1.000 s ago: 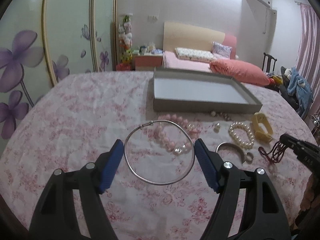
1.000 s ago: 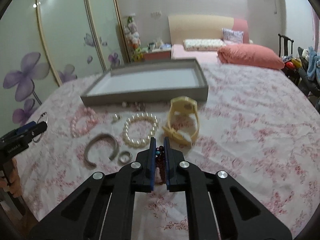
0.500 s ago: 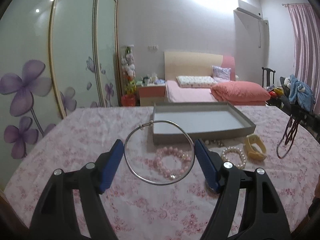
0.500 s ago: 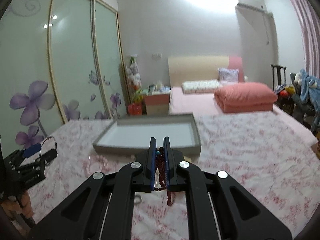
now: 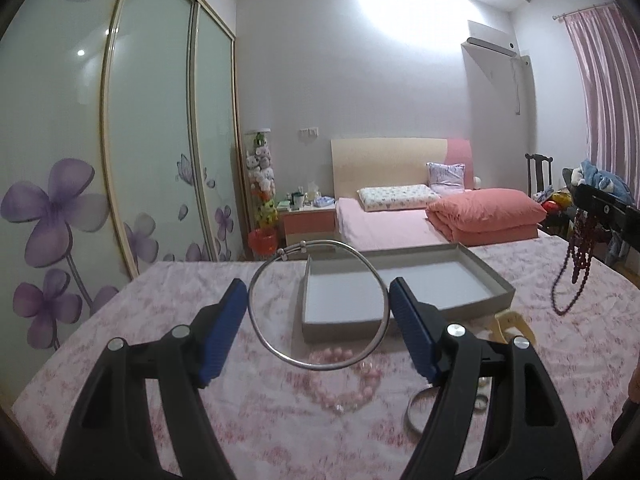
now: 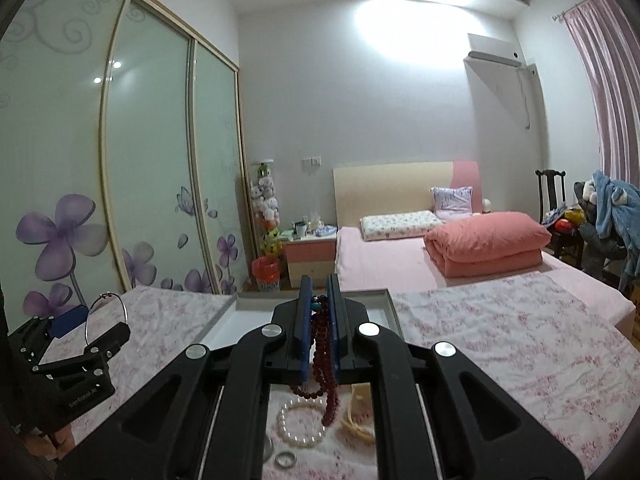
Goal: Organize jewelry
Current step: 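Carry both items into the grey tray and open both tools to release them, then grasp the pink bead bracelet with the left tool while the right tool grasps the yellow watch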
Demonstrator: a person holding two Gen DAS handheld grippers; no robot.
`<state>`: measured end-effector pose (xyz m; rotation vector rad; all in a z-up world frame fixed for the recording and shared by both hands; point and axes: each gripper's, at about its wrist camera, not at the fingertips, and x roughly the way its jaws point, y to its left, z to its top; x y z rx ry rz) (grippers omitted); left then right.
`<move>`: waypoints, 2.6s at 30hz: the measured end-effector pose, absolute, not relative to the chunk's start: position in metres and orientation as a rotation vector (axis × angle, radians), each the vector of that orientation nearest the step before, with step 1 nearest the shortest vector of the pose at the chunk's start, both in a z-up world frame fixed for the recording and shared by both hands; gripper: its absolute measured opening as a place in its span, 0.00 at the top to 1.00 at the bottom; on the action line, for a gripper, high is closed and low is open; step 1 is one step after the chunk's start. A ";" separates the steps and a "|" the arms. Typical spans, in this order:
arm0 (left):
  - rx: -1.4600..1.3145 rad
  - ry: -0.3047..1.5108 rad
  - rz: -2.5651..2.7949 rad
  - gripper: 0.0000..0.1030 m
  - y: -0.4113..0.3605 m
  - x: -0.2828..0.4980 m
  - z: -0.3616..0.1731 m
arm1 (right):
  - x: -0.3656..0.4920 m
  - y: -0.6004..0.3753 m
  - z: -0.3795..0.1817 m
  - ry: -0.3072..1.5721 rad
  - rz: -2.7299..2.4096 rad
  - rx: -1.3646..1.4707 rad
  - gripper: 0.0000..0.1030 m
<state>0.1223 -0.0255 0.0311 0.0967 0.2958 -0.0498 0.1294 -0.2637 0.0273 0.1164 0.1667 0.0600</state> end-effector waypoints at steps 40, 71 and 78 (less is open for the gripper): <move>0.068 0.712 -0.145 0.31 -0.087 0.358 -0.057 | 0.342 -0.265 -0.061 0.695 0.032 0.299 0.90; 0.032 0.773 -0.117 0.20 -0.001 0.276 -0.038 | 0.238 -0.278 -0.016 0.526 0.040 0.187 0.34; 0.063 0.867 -0.145 0.31 0.009 0.246 -0.062 | 0.213 -0.278 -0.033 0.561 0.030 0.142 0.34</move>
